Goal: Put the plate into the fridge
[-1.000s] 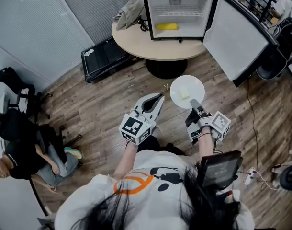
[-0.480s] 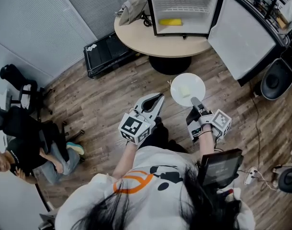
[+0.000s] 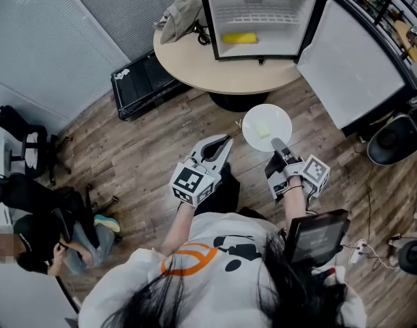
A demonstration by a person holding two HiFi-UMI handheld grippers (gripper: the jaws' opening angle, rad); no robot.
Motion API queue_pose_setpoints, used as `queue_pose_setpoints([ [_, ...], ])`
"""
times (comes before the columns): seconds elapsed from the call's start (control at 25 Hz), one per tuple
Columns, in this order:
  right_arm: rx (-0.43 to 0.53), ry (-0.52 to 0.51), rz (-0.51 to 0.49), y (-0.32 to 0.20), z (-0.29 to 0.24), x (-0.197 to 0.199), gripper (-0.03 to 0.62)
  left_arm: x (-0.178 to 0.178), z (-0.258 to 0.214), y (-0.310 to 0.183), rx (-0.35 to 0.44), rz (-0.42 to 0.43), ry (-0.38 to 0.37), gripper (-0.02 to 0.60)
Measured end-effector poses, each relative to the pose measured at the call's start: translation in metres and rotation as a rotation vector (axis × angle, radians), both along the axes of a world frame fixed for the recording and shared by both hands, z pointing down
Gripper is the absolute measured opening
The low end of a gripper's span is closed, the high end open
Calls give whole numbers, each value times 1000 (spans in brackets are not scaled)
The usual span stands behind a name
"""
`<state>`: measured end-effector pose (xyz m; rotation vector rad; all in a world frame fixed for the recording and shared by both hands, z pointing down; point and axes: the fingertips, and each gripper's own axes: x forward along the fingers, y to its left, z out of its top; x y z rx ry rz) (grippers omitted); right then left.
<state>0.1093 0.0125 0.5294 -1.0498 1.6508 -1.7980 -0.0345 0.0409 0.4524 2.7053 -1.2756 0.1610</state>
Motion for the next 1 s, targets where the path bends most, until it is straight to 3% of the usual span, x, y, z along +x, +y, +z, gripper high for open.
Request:
queue_pose_setpoints([
  [0.6,-40,2,74,-134,7,-47,35,-50,-3,-159,-19,85,49,12],
  [1.0,-49,34,134,-159,6,-62,35,-64,-1,-219,-18,161,107,12],
])
